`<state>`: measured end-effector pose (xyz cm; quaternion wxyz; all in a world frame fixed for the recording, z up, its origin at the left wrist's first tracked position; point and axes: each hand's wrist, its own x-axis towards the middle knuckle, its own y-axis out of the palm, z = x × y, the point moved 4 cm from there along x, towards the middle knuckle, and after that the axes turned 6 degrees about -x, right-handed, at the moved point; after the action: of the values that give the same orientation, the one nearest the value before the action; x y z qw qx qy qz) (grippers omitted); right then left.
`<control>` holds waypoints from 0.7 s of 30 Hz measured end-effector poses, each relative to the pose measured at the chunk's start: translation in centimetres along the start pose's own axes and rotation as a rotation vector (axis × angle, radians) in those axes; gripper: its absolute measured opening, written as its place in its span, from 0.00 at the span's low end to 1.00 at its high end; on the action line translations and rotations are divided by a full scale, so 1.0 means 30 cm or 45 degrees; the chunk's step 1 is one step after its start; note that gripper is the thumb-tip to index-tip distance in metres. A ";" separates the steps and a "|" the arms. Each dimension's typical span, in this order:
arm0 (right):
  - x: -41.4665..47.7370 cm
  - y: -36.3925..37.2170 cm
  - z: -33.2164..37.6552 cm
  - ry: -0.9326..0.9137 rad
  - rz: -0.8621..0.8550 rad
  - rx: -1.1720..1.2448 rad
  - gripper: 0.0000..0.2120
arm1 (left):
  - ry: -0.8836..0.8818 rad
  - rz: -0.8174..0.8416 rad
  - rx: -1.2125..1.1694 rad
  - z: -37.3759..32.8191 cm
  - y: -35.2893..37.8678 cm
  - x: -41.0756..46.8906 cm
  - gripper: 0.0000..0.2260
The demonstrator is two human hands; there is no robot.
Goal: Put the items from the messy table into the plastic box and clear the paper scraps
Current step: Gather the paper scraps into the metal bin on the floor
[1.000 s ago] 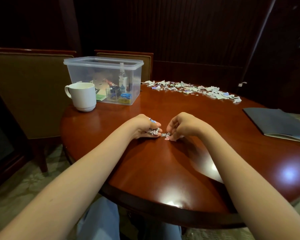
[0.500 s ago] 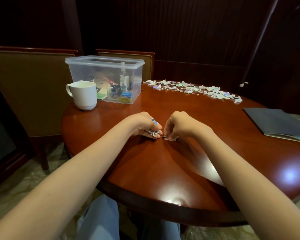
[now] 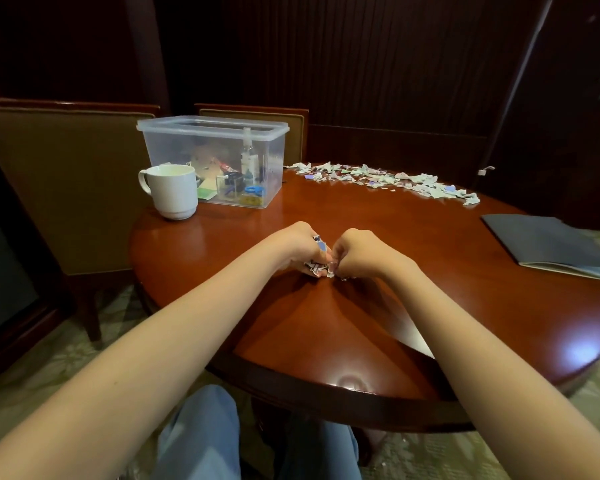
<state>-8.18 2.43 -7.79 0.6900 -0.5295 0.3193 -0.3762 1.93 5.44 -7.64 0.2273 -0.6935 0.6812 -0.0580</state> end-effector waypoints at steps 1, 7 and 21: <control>-0.005 0.000 -0.006 0.010 0.006 0.066 0.05 | -0.010 0.003 -0.004 0.000 -0.003 -0.006 0.02; -0.036 -0.038 -0.057 0.169 -0.075 0.683 0.13 | 0.001 -0.005 -0.023 0.004 -0.009 -0.017 0.12; -0.030 0.003 -0.076 0.503 0.069 0.795 0.09 | 0.259 -0.266 0.955 -0.068 0.079 0.022 0.20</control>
<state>-10.56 2.09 -8.37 0.7532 -0.2020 0.3300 -0.5320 -1.01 4.40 -6.91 0.3889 -0.6186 0.5577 -0.3939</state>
